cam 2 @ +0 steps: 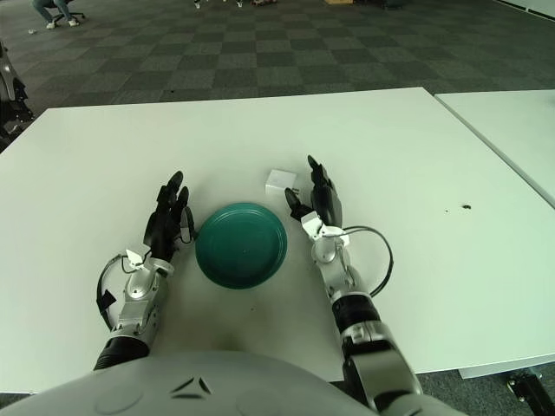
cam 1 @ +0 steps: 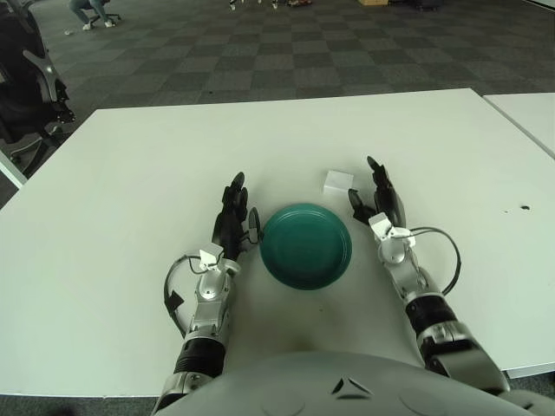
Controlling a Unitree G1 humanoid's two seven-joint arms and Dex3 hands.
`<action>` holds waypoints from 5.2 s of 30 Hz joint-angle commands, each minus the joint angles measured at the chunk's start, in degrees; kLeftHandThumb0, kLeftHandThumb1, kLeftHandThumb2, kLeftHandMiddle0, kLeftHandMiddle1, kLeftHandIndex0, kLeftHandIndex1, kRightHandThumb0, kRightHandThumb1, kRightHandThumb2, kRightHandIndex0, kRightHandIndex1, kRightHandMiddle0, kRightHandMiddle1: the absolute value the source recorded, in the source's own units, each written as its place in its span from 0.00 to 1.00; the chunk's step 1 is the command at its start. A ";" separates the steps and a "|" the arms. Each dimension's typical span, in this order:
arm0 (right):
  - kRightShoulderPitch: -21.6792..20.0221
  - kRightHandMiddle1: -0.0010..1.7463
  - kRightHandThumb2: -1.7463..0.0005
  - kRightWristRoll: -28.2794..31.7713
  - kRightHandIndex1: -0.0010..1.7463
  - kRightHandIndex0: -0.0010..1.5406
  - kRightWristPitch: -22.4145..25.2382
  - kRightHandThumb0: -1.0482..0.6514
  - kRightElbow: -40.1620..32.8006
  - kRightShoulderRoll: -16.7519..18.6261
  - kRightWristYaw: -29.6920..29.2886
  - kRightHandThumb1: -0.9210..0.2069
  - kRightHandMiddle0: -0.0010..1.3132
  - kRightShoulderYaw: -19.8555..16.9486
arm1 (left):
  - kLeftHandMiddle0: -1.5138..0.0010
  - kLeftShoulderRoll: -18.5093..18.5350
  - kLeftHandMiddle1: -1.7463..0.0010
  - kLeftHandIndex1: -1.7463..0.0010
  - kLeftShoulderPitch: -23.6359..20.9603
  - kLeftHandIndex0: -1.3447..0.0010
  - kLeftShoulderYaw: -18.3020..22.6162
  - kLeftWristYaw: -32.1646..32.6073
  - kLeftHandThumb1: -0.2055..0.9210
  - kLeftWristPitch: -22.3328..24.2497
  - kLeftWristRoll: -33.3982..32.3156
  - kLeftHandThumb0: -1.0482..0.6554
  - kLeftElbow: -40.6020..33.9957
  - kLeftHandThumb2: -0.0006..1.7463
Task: Put the charger into the plate.
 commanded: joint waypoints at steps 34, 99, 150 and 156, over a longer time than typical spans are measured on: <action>-24.53 0.20 0.62 -17.05 0.00 0.11 11.15 0.09 20.91 -0.42 -8.08 0.00 0.00 22.75 | 0.85 -2.75 0.99 0.62 3.89 1.00 -2.10 4.03 1.00 0.23 -0.26 0.10 7.72 0.55; -26.71 0.02 0.59 -17.56 0.00 0.05 20.42 0.08 30.45 -0.89 19.99 0.00 0.00 32.21 | 0.79 -4.40 0.99 0.57 3.86 1.00 -3.23 4.29 1.00 -0.89 -0.86 0.13 8.17 0.56; -19.56 0.01 0.54 -17.00 0.01 0.07 19.38 0.03 7.99 -8.34 24.97 0.00 0.01 30.03 | 0.85 -3.68 1.00 0.56 3.22 1.00 -4.72 5.83 1.00 0.18 0.49 0.11 7.72 0.54; -18.93 0.01 0.52 -18.57 0.01 0.08 20.21 0.02 6.31 -9.15 24.55 0.00 0.02 30.69 | 0.85 -3.38 1.00 0.56 3.17 1.00 -4.89 5.85 1.00 0.77 0.76 0.10 7.41 0.54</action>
